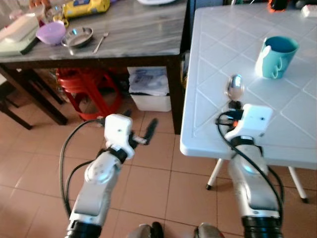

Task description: Setting the table

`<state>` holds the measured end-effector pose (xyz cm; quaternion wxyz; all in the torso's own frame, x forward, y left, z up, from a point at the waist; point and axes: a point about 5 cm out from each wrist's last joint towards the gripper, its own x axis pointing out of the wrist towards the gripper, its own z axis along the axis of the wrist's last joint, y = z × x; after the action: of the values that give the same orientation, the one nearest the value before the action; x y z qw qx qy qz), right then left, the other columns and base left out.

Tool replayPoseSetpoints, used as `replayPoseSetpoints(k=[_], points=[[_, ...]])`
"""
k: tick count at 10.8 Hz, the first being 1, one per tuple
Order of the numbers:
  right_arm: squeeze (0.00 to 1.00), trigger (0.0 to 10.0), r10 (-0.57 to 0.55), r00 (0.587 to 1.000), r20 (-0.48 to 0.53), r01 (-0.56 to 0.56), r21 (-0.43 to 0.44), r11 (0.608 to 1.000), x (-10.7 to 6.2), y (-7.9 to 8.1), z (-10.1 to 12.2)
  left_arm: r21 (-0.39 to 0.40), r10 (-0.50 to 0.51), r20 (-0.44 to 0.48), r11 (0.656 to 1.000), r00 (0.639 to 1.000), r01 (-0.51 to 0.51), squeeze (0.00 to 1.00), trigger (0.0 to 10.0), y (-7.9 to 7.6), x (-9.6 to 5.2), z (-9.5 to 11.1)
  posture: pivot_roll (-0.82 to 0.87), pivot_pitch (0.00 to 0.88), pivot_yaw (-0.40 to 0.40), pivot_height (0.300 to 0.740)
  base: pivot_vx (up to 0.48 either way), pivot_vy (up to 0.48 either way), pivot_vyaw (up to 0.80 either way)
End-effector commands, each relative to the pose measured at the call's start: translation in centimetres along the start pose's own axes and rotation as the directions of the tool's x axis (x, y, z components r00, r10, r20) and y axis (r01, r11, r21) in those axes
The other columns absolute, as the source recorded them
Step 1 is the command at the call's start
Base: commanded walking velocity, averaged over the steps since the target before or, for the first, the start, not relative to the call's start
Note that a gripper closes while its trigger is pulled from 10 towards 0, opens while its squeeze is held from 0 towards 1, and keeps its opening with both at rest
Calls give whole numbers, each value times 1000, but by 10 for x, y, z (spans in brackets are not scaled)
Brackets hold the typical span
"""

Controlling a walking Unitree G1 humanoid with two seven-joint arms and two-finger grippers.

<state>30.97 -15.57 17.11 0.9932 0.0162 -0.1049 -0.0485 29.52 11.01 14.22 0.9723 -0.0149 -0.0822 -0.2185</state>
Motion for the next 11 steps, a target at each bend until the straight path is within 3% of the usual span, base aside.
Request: replayPoseSetpoints(k=[1,3,5,11], points=[[0,10000,3,1000,-21,-3,4,1000,-3,3,-4,-2,4,-26,1000,1000,-4,0,10000,1,-6,-6,-56,201,180,740,0,0,0],[0,10000,1,1000,-20,-1,4,1000,-2,3,-4,-4,-2,-25,1000,1000,2,0,10000,1,-6,-5,-55,200,183,740,0,321,0],[0,10000,-3,1000,-22,4,8,1000,-2,3,-5,-2,-6,-23,1000,1000,6,0,10000,1,-4,-5,-56,194,182,740,0,373,-600],[0,10000,10,1000,-5,-10,6,1000,0,8,-3,7,-8,-19,1000,1000,8,0,10000,0,-5,-5,-44,192,183,740,0,401,0]])
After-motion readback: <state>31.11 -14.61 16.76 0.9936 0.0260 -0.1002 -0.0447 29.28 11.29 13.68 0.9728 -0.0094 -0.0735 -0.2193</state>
